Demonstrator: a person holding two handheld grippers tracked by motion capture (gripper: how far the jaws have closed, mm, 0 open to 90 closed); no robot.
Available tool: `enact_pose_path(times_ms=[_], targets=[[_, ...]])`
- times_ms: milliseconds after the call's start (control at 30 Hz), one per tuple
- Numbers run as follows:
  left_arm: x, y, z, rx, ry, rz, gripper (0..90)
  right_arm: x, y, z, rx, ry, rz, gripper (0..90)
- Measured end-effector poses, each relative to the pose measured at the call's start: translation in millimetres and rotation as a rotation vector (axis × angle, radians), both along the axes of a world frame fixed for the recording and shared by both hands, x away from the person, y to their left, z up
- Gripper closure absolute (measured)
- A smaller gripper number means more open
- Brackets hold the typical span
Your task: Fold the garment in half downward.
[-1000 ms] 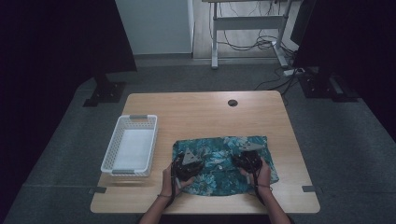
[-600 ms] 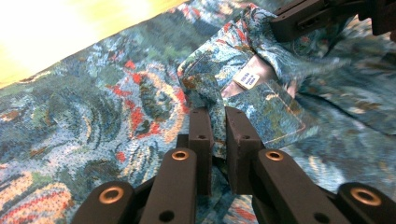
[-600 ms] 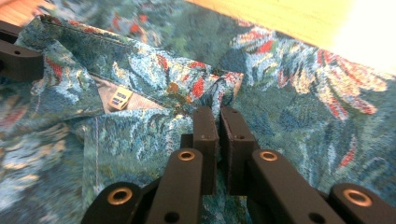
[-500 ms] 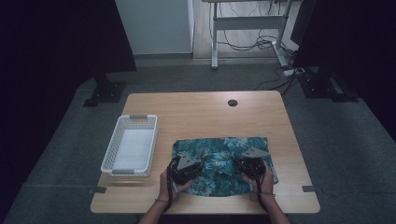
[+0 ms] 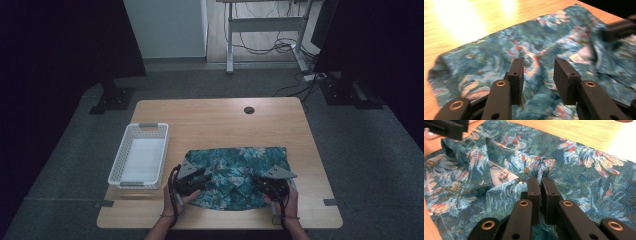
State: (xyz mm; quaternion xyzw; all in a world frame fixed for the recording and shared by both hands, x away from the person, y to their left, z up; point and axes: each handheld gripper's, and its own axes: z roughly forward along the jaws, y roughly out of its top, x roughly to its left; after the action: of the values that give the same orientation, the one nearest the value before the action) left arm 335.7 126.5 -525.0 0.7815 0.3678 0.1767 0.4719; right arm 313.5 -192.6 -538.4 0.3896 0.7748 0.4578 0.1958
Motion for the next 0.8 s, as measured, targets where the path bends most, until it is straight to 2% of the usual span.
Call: enact_pose_path(times_ms=[133,267,433,533,667,800], targets=[[11.8,-3.3,-0.1,0.016,0.03,0.062,57.6,-3.4,-1.5,-1.4,0.004,-0.005,0.005,84.9],[22.9,-10.5,-3.9,0.038,0.061,0.09,56.9,-6.1,-3.2,-3.5,0.009,-0.005,0.009,84.9],[27.5,-19.1,-8.6,0.067,0.079,0.089,55.8,-8.6,-5.5,-5.0,0.017,-0.01,0.015,84.7],[28.3,-21.7,-11.3,0.065,0.094,0.079,55.1,-10.6,-6.3,-4.0,0.019,-0.019,0.025,84.6],[24.6,-25.1,-14.8,0.09,0.098,0.059,53.9,-14.1,-7.2,-3.8,0.022,-0.02,0.033,84.0],[19.4,-24.9,-17.1,0.089,0.092,0.037,52.3,-16.0,-9.4,-4.5,0.025,-0.008,0.039,81.5]])
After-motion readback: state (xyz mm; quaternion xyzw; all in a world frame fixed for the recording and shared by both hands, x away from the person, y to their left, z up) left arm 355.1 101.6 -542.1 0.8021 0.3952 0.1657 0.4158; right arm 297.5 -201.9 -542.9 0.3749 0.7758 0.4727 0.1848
